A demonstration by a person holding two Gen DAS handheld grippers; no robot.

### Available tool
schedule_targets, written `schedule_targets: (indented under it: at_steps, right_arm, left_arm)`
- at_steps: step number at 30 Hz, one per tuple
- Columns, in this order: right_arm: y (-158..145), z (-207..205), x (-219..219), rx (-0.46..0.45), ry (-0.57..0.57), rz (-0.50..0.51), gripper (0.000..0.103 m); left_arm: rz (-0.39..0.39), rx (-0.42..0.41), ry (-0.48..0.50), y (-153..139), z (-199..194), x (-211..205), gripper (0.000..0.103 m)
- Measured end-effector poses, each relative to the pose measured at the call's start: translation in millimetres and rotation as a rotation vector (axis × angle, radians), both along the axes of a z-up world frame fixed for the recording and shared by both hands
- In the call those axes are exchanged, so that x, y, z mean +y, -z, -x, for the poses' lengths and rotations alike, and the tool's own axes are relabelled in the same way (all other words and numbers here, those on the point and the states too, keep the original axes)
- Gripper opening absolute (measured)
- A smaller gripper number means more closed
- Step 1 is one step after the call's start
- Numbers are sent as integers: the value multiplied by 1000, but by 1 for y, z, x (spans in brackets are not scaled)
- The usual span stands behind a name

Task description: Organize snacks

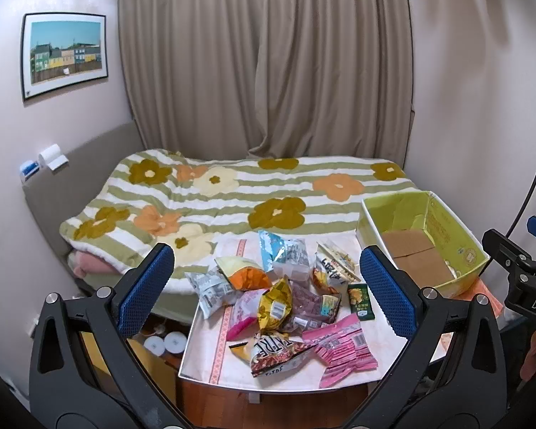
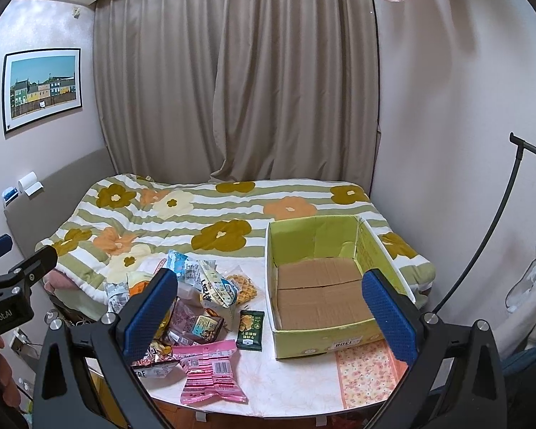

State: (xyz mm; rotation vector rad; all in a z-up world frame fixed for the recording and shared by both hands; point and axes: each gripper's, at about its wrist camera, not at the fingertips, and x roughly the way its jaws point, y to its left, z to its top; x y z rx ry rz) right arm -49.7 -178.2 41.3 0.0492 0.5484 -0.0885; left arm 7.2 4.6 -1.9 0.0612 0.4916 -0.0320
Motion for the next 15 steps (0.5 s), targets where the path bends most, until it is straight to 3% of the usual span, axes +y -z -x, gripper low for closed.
schedule_targets:
  at_steps: [15]
  right_arm:
    - [-1, -1, -1, 2, 1, -4, 103]
  left_arm:
    - [0, 5, 3, -1, -2, -2, 103]
